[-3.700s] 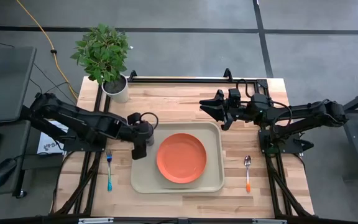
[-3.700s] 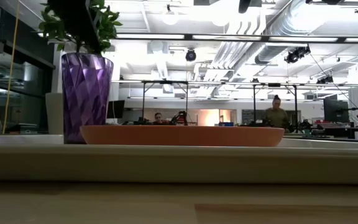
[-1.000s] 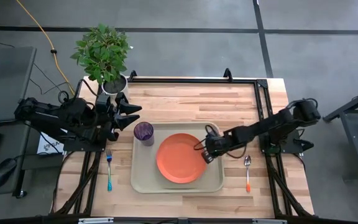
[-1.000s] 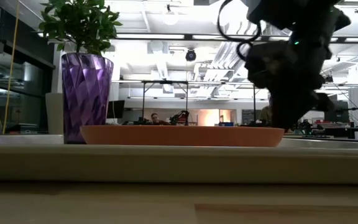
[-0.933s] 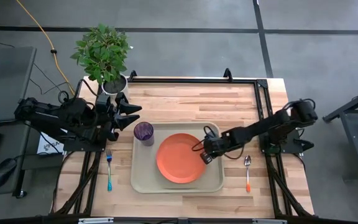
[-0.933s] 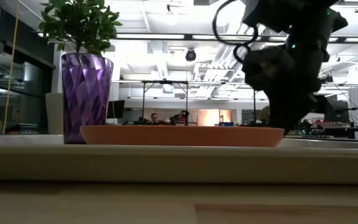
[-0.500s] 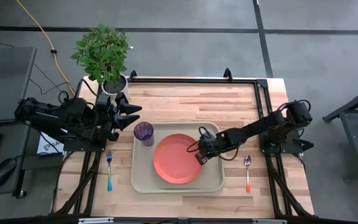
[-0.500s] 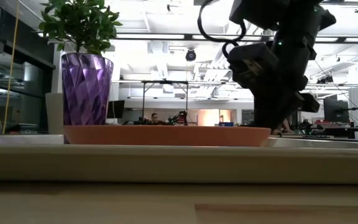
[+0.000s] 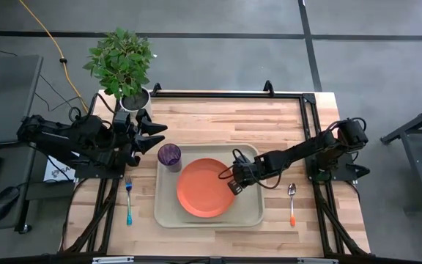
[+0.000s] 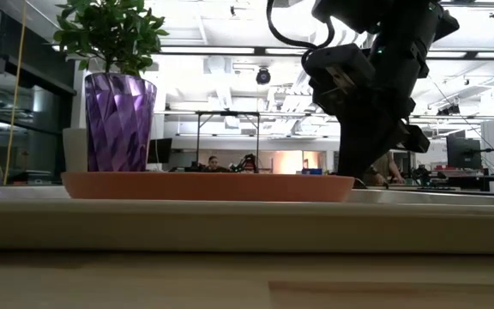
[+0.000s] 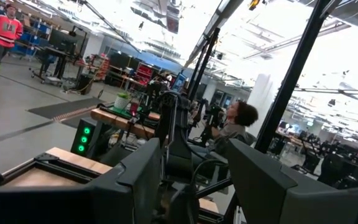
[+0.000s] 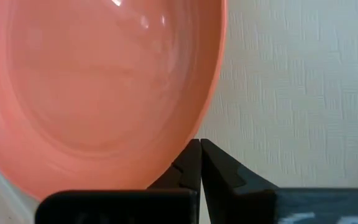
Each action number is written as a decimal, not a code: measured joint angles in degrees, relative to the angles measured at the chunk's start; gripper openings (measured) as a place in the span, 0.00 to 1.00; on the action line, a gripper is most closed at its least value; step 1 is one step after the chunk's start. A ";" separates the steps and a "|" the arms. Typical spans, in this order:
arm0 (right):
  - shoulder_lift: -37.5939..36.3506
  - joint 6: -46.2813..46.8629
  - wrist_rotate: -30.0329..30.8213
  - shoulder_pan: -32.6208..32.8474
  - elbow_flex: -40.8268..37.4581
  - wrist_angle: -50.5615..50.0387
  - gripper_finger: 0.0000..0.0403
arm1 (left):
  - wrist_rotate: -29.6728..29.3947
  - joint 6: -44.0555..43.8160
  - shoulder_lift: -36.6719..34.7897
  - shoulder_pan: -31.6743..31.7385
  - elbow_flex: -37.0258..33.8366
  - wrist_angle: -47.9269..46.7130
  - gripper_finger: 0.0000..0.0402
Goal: Pick and place plate/cup/fork/spoon on tray
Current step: Put the spoon to the right side of the orange plate on the gray serving tray
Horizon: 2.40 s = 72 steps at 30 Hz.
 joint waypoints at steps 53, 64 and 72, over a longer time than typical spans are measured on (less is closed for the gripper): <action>-23.23 62.11 -6.39 30.37 -24.00 -16.86 0.59 | -1.53 -0.01 0.00 0.00 0.01 0.04 0.42; -23.20 63.14 -7.72 30.32 -24.87 -17.80 0.32 | -1.53 -0.02 0.00 0.00 0.00 0.04 0.42; -23.19 62.24 -6.83 30.27 -24.87 -17.05 0.02 | -1.53 -0.02 0.00 0.00 0.02 0.04 0.42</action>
